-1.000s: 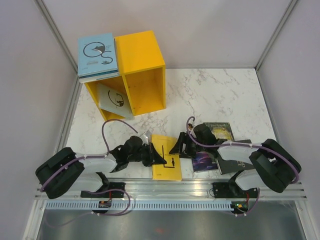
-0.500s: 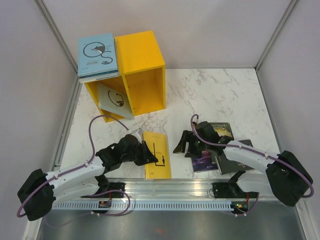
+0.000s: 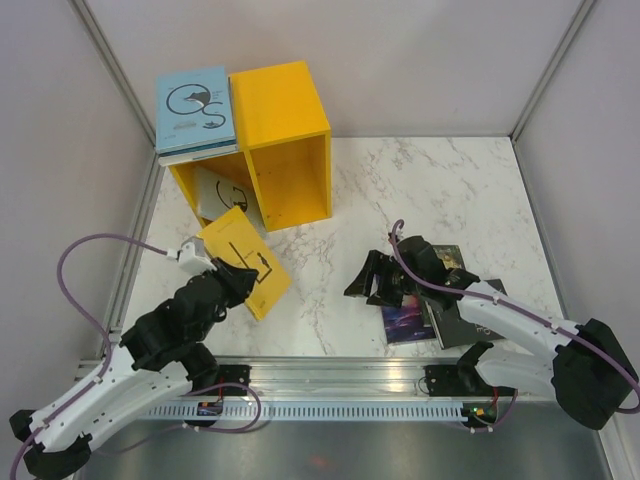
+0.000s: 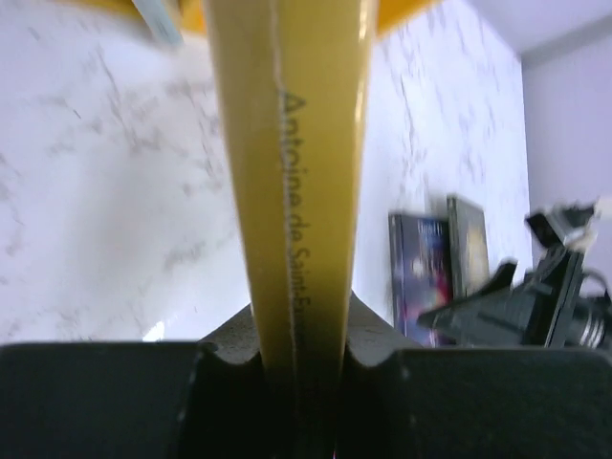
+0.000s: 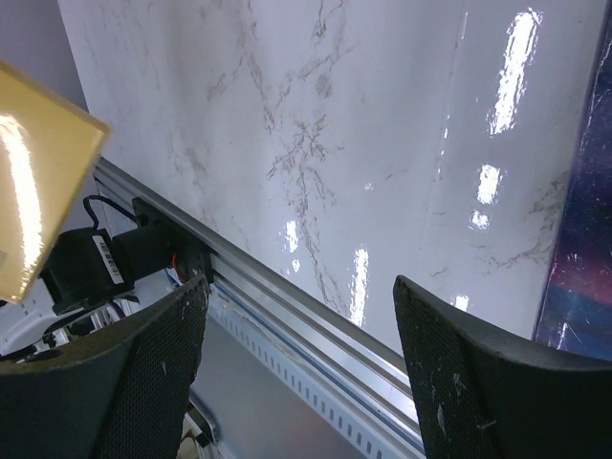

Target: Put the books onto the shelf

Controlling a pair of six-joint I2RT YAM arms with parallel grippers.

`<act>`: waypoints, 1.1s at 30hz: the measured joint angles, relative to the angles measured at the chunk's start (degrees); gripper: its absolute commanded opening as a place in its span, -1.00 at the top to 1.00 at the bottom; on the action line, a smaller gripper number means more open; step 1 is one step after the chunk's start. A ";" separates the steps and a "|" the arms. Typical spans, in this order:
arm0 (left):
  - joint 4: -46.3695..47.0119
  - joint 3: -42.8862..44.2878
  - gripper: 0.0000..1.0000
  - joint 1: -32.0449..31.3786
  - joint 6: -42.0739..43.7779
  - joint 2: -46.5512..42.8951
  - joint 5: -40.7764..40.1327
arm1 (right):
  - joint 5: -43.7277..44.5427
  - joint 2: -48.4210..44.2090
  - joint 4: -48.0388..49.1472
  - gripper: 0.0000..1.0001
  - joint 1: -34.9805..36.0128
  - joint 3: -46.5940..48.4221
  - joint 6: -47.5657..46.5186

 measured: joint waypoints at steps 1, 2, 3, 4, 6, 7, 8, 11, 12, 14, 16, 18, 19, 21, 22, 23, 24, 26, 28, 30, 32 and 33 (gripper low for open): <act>-0.39 1.22 0.95 0.00 0.31 -0.04 -2.75 | 0.15 -0.22 -0.17 -0.64 0.00 -0.20 0.04; -0.61 2.08 0.96 0.00 0.59 -0.04 -4.90 | 0.20 -0.26 -0.22 -0.64 0.00 -0.39 0.07; -0.83 2.97 0.95 0.00 0.76 -0.04 -7.37 | 0.26 -0.24 -0.24 -0.63 0.00 -0.59 0.04; -1.03 3.78 0.96 0.00 0.83 -0.04 -9.86 | 0.33 -0.20 -0.28 -0.63 0.00 -0.74 0.04; -1.14 4.79 0.96 0.00 1.14 0.02 -14.71 | 0.35 0.09 -0.44 -0.63 0.00 -0.81 0.04; -1.05 5.16 0.95 0.00 1.44 0.20 -17.00 | 0.35 0.26 -0.37 -0.63 0.00 -0.81 0.04; -0.85 5.40 0.95 0.00 2.05 0.59 -19.30 | 0.35 0.46 -0.35 -0.63 0.00 -0.81 0.04; 1.64 5.64 0.95 0.02 4.70 2.64 -24.57 | 0.33 1.03 -0.26 -0.63 0.00 -0.81 0.00; 3.08 5.64 0.95 0.02 6.14 3.65 -25.94 | 0.33 1.29 -0.20 -0.63 0.00 -0.81 0.00; 6.73 5.64 0.95 0.02 8.87 5.70 -27.76 | 0.33 1.77 -0.22 -0.62 0.00 -0.81 -0.04; 11.23 5.57 0.95 0.02 11.23 7.61 -29.35 | 0.31 2.12 -0.20 -0.62 0.00 -0.81 -0.17; 15.23 5.51 0.95 0.13 12.85 9.11 -30.21 | 0.31 2.38 -0.17 -0.61 0.00 -0.81 -0.26; 17.35 5.44 0.95 0.17 13.64 10.34 -30.91 | 0.31 2.49 -0.20 -0.61 0.00 -0.81 -0.31; 20.59 5.40 0.95 0.57 14.73 12.20 -31.82 | 0.26 2.73 -0.17 -0.61 0.00 -0.81 -0.48; 22.12 5.35 0.95 0.87 15.15 13.42 -32.37 | 0.22 2.89 -0.17 -0.61 0.00 -0.81 -0.63; 23.54 5.35 0.95 1.31 15.54 14.69 -32.54 | 0.17 2.99 -0.17 -0.62 0.00 -0.81 -0.68; 25.03 5.31 0.95 2.05 15.89 15.89 -32.54 | 0.09 3.19 -0.17 -0.61 0.00 -0.83 -0.83; 27.58 5.18 0.95 4.11 16.35 18.67 -32.17 | -0.02 3.43 -0.13 -0.61 0.00 -0.96 -1.14; 29.53 4.81 0.95 6.12 16.44 21.16 -31.17 | -0.28 3.80 -0.15 -0.61 0.00 -1.22 -1.40; 31.12 4.57 0.95 8.13 16.46 22.56 -30.75 | -0.68 4.35 -0.17 -0.60 0.00 -1.31 -1.73; 33.29 4.09 0.95 10.64 16.44 23.30 -30.08 | -0.98 4.81 -0.17 -0.60 0.00 -1.33 -1.84; 34.47 3.78 0.95 12.20 16.41 23.80 -29.92 | -1.07 5.03 -0.17 -0.61 0.00 -1.33 -1.99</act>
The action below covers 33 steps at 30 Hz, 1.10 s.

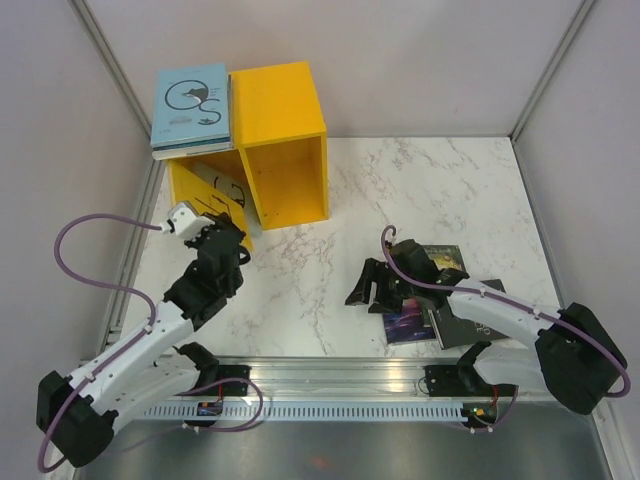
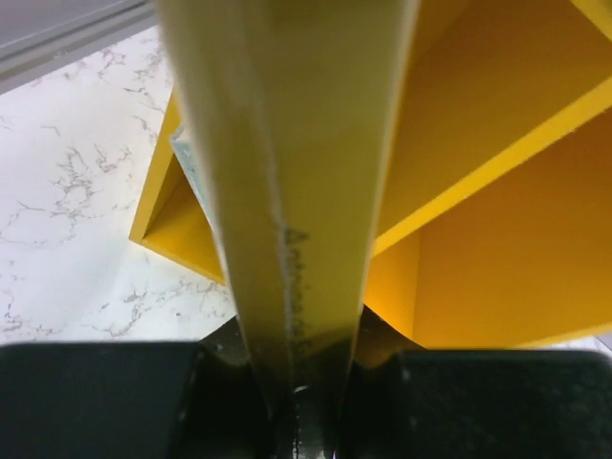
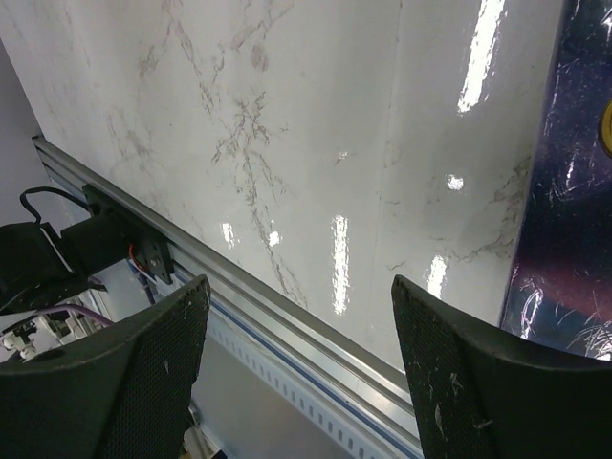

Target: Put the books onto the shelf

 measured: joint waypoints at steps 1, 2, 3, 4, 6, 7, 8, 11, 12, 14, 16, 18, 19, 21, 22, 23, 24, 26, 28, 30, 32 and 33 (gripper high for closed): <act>0.83 -0.28 0.95 1.38 0.02 0.50 0.35 | -0.11 0.24 0.00 -0.60 0.00 0.00 -0.20; 1.73 -0.50 0.95 2.62 -0.04 1.22 1.01 | -0.15 0.50 0.00 -0.60 0.00 0.00 -0.31; 2.49 -0.59 0.95 3.56 -0.11 2.03 1.03 | -0.20 0.76 0.02 -0.60 0.00 0.00 -0.46; 3.37 -0.74 0.95 4.72 -0.20 3.06 1.07 | -0.28 1.20 0.07 -0.59 0.00 0.00 -0.74; 5.25 -0.96 0.95 6.49 -0.26 5.16 1.18 | -0.42 2.47 0.02 -0.59 0.00 0.00 -1.22; 6.47 -1.11 0.96 7.08 -0.26 6.25 1.22 | -0.55 3.13 0.04 -0.59 0.00 0.00 -1.46; 7.61 -1.31 0.95 7.45 -0.31 7.19 1.27 | -0.63 3.89 0.02 -0.59 0.00 0.00 -1.73; 10.93 -1.77 0.96 7.98 -0.87 10.36 1.31 | -1.05 6.23 0.00 -0.58 0.00 0.11 -2.56; 11.47 -1.79 0.95 8.07 -1.14 11.34 1.33 | -1.16 6.82 -0.02 -0.57 0.00 0.17 -2.82; 12.96 -1.90 0.96 8.15 -2.16 13.51 1.88 | -1.22 8.39 -0.09 -0.58 0.00 0.72 -3.32; 13.99 -2.27 0.95 7.89 -2.84 15.12 2.95 | -1.38 9.88 -0.13 -0.57 0.00 1.55 -3.96; 14.51 -2.36 0.95 6.88 -2.82 16.22 4.02 | -1.49 11.21 -0.04 -0.57 0.00 2.45 -4.59; 15.04 -2.36 0.95 5.99 -2.73 16.83 5.51 | -1.57 11.78 -0.02 -0.57 0.00 2.84 -4.81; 16.13 -2.36 0.95 3.50 -1.84 18.23 7.58 | -2.03 12.96 0.04 -0.57 0.00 3.67 -5.14; 16.31 -2.34 0.96 2.51 -1.14 18.86 8.17 | -2.34 13.49 0.09 -0.57 0.00 4.09 -5.35; 16.48 -2.34 0.95 1.70 -0.26 19.41 8.33 | -2.62 14.08 0.17 -0.56 0.00 4.50 -5.44; 16.55 -2.34 0.95 1.36 0.35 19.74 8.31 | -2.93 14.64 0.26 -0.56 0.00 4.92 -5.64; 16.63 -2.36 0.95 1.27 1.92 19.98 8.33 | -3.32 15.50 0.46 -0.56 0.00 5.57 -5.84; 17.27 -2.36 0.95 1.33 3.45 19.98 8.26 | -3.54 16.02 0.55 -0.55 0.00 6.01 -5.99; 17.42 -2.36 0.96 1.42 4.74 19.98 8.26 | -3.61 16.06 0.61 -0.55 0.00 6.03 -6.19; 17.49 -2.36 0.96 1.70 5.64 19.89 8.35 | -3.67 16.06 0.61 -0.55 0.00 6.03 -6.29; 17.64 -2.36 0.95 1.97 6.03 19.78 8.37 | -3.69 16.06 0.63 -0.55 0.00 6.03 -6.29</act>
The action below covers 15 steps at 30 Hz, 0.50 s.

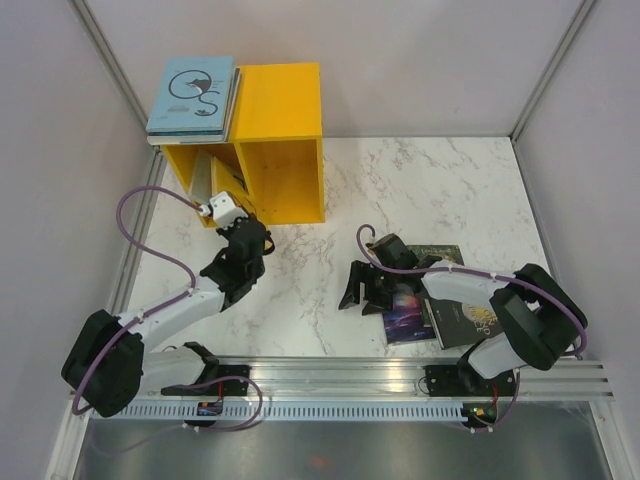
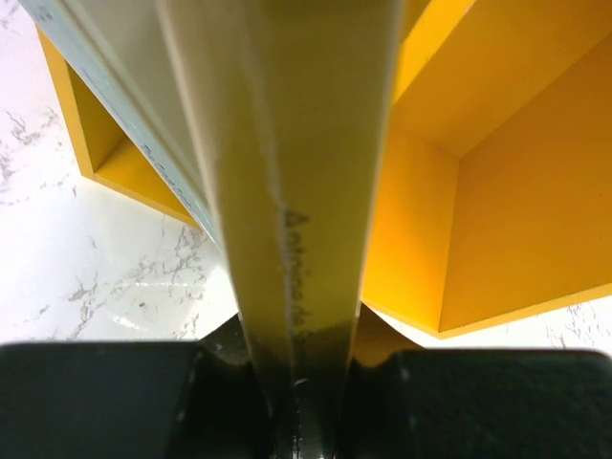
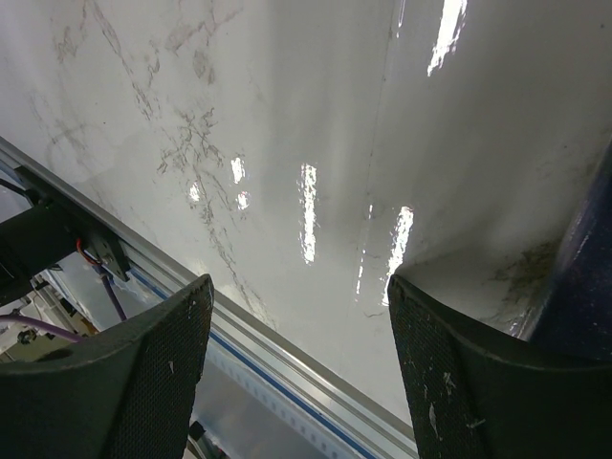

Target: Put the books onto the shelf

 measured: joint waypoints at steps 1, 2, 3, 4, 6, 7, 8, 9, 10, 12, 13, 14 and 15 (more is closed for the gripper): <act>0.20 -0.02 0.95 0.22 0.46 -0.20 -0.02 | 0.00 0.00 0.00 -0.55 0.00 0.00 0.00; 0.46 -0.04 0.96 0.48 1.09 -0.55 -0.02 | -0.02 0.00 0.00 -0.55 0.00 -0.02 0.00; 0.72 -0.04 0.95 0.76 1.64 -1.01 -0.02 | 0.00 0.00 0.02 -0.55 0.00 -0.02 0.00; 1.05 -0.04 0.95 1.14 2.21 -1.60 -0.02 | 0.00 0.00 0.02 -0.55 0.00 -0.04 0.00; 1.84 -0.04 0.96 2.21 3.15 -2.91 0.13 | -0.02 -0.07 0.09 -0.55 0.00 -0.13 0.00; 2.19 -0.07 0.95 3.04 3.48 -3.50 0.48 | -0.02 -0.09 0.17 -0.54 0.00 -0.17 0.00; 2.51 -0.17 0.96 3.91 3.82 -4.07 0.74 | -0.02 -0.11 0.22 -0.54 0.00 -0.22 0.00; 2.93 -0.35 0.95 4.96 4.09 -4.55 1.07 | -0.02 -0.11 0.26 -0.55 0.00 -0.26 0.00; 3.32 -0.42 0.95 5.95 4.24 -4.81 1.40 | -0.07 -0.11 0.28 -0.54 0.00 -0.26 0.00; 4.55 -0.42 0.95 7.85 4.31 -4.87 1.84 | -0.09 -0.13 0.33 -0.54 0.00 -0.31 0.00; 4.90 -0.44 0.95 8.52 4.31 -4.85 2.03 | -0.09 -0.17 0.39 -0.55 0.00 -0.37 0.00; 5.53 -0.50 0.96 9.38 4.31 -4.83 2.58 | -0.09 -0.22 0.50 -0.54 0.00 -0.46 0.02; 6.21 -0.55 0.96 10.12 4.31 -4.72 3.17 | -0.09 -0.26 0.59 -0.54 0.00 -0.52 0.02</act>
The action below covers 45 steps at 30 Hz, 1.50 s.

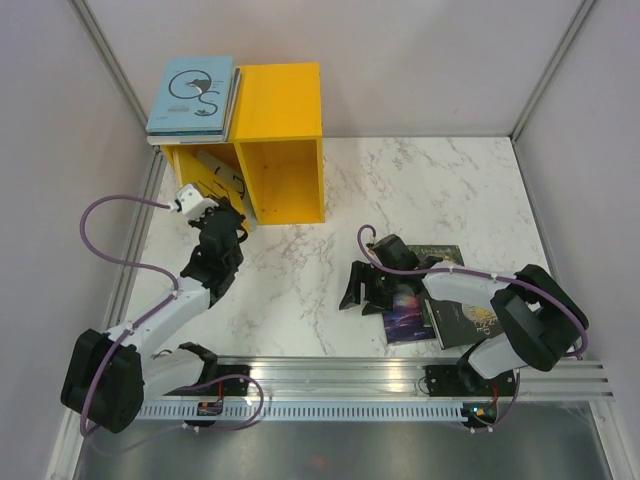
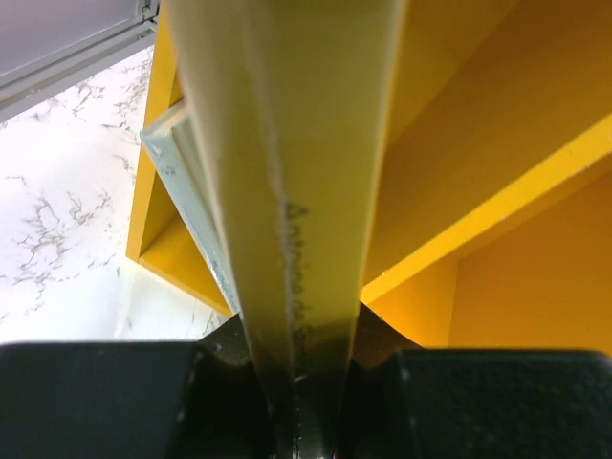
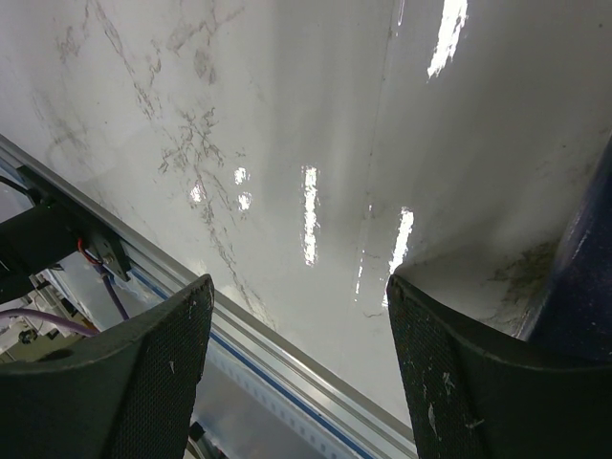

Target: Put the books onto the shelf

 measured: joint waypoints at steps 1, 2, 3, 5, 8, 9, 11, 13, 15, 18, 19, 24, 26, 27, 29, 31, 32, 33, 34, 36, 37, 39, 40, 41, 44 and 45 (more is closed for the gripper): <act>0.79 -0.13 0.95 0.66 0.00 0.24 0.46 | -0.02 -0.04 0.09 -0.54 0.00 -0.09 0.00; 1.66 -0.22 0.95 1.36 -0.02 0.57 1.18 | 0.00 -0.11 0.15 -0.54 0.00 -0.17 0.00; 2.60 -0.28 0.95 2.01 -0.02 1.07 1.86 | 0.00 -0.20 0.26 -0.54 0.00 -0.26 0.00; 4.20 -0.46 0.96 2.99 -0.04 2.19 3.30 | 0.00 -0.24 0.35 -0.53 0.00 -0.35 0.00; 6.62 -0.68 0.95 4.83 -0.28 4.79 6.12 | 0.02 -0.24 0.35 -0.54 0.00 -0.35 0.00; 7.41 -0.74 0.95 5.49 -0.46 5.86 7.08 | 0.02 -0.24 0.35 -0.54 0.00 -0.35 0.00; 8.76 -0.74 0.96 6.75 -1.01 8.24 9.11 | 0.02 -0.24 0.35 -0.53 0.00 -0.35 0.00; 10.32 -0.74 0.95 7.63 -1.68 10.62 10.67 | 0.02 -0.22 0.35 -0.53 0.00 -0.35 0.00; 11.47 -0.74 0.95 8.37 -2.45 13.09 12.15 | 0.00 -0.20 0.35 -0.53 0.00 -0.35 0.00; 13.09 -0.17 0.95 8.83 -3.67 16.65 14.10 | -0.42 0.28 0.55 -0.53 0.00 -0.20 0.02; 13.31 0.35 0.95 8.81 -3.87 17.77 14.51 | -0.63 0.57 0.52 -0.52 0.00 0.02 0.00; 13.27 3.96 0.95 9.57 -3.82 21.59 14.84 | -1.42 1.81 0.50 -0.52 0.00 0.96 -0.02; 13.31 5.55 0.95 10.10 -3.80 23.08 14.82 | -1.53 2.14 0.50 -0.51 0.00 1.27 -0.02; 13.31 6.21 0.95 10.27 -3.78 23.71 14.82 | -1.55 2.27 0.50 -0.52 0.00 1.33 -0.04; 13.42 7.15 0.95 10.56 -3.80 24.72 14.75 | -1.73 2.49 0.50 -0.51 0.00 1.53 -0.07; 13.73 7.82 0.95 10.84 -3.80 25.64 14.78 | -1.88 2.80 0.52 -0.51 0.00 1.70 -0.13; 13.79 8.11 0.95 10.93 -3.80 26.05 14.75 | -1.99 2.93 0.52 -0.51 0.00 1.81 -0.15; 13.79 8.37 0.95 10.97 -3.80 26.38 14.75 | -2.05 3.02 0.52 -0.51 0.00 1.88 -0.20; 13.81 8.74 0.93 11.02 -3.80 26.82 14.75 | -2.12 3.13 0.52 -0.51 0.00 1.97 -0.24; 13.60 9.46 0.89 11.10 -3.85 27.56 14.75 | -2.32 3.34 0.55 -0.51 0.00 2.12 -0.39; 13.22 9.75 0.87 11.10 -4.00 27.71 14.75 | -2.38 3.43 0.57 -0.51 0.00 2.19 -0.44; 12.39 9.97 0.73 11.10 -5.09 27.74 14.69 | -2.40 3.48 0.55 -0.50 0.00 2.23 -0.50; 12.07 9.97 0.70 11.13 -5.66 27.71 14.60 | -2.40 3.48 0.55 -0.51 0.00 2.23 -0.55; 11.74 9.99 0.61 11.13 -6.40 27.67 14.56 | -2.40 3.48 0.55 -0.51 0.00 2.23 -0.55; 10.56 9.75 0.46 11.32 -8.68 27.02 14.71 | -2.43 3.48 0.57 -0.50 0.00 2.23 -0.57; 10.27 9.35 0.33 11.34 -9.64 26.62 14.73 | -2.43 3.48 0.59 -0.51 0.00 2.23 -0.57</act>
